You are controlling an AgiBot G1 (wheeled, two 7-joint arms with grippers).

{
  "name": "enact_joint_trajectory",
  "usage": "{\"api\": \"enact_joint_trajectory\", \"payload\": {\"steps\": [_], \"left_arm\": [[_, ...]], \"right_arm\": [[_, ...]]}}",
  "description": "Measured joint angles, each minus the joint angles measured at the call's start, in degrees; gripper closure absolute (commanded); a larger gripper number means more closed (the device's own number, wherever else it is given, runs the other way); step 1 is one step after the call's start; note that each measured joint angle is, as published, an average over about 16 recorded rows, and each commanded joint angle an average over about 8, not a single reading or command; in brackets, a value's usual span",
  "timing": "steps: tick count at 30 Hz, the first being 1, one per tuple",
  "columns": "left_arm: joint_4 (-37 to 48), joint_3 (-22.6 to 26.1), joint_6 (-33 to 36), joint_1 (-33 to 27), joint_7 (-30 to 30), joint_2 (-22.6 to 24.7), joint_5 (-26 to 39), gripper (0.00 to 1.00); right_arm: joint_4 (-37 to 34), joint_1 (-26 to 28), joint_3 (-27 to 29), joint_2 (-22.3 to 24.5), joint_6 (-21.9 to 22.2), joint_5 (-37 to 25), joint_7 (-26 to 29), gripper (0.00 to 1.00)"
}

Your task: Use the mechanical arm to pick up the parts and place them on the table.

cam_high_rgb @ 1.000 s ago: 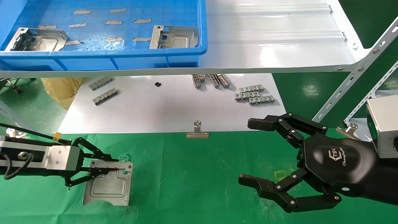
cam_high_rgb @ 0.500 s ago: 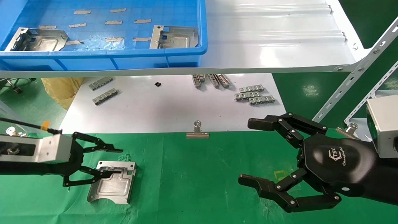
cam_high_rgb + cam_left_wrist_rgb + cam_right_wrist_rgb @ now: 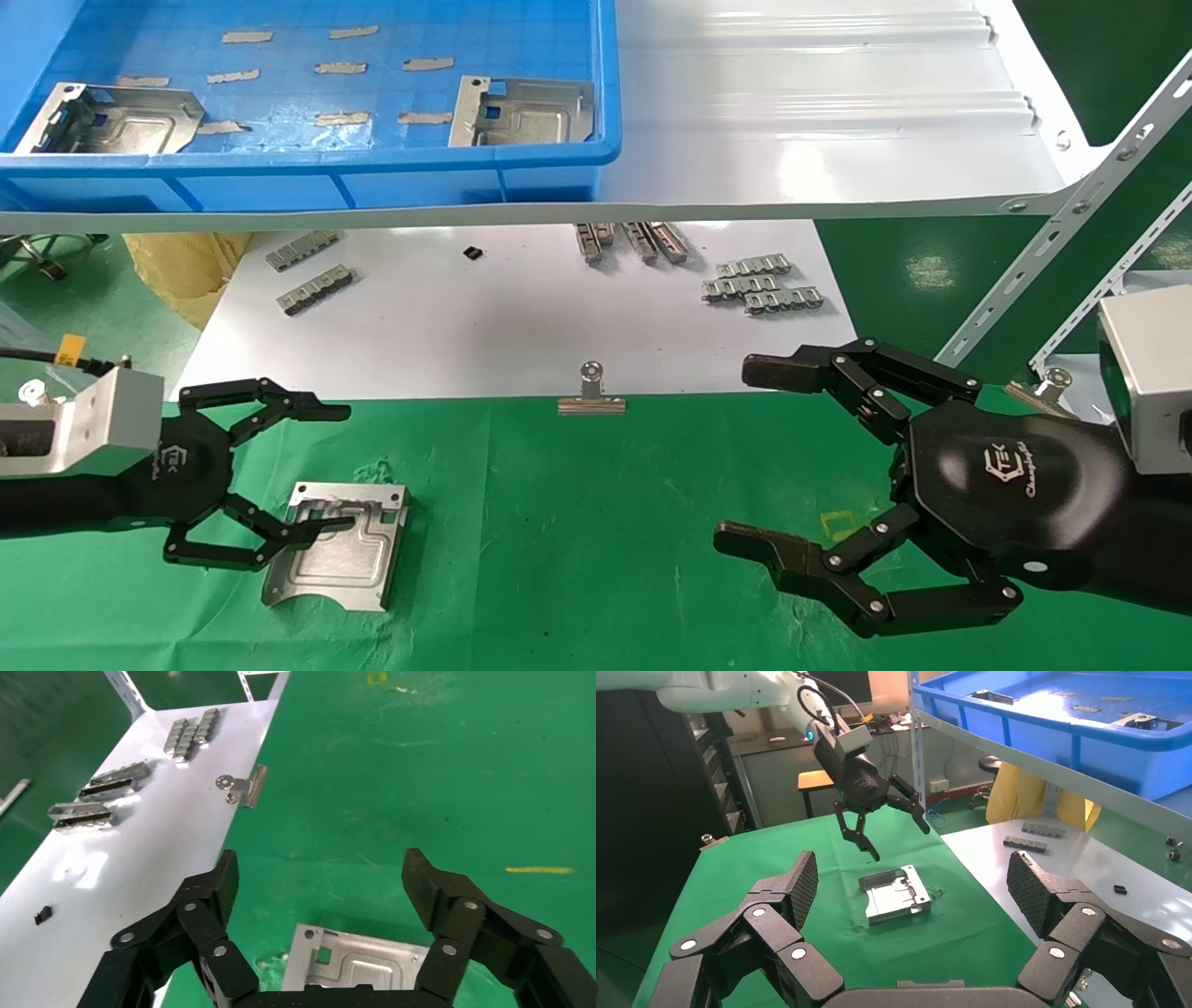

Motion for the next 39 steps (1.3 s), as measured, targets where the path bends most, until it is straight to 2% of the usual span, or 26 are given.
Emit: {"api": "enact_joint_trajectory", "payload": {"steps": [9, 39], "left_arm": [[-4.7, -4.35, -0.57, 2.97, -3.7, -0.2, 0.13, 0.0], [-28.39, -26.22, -3.53, 18.77, -23.09, -2.18, -1.35, 0.0]], "right_arm": [[0.0, 0.0, 0.0, 0.0, 0.0, 0.0, 0.0, 0.0], [0.0, 0.0, 0.0, 0.0, 0.0, 0.0, 0.0, 0.0]]}}
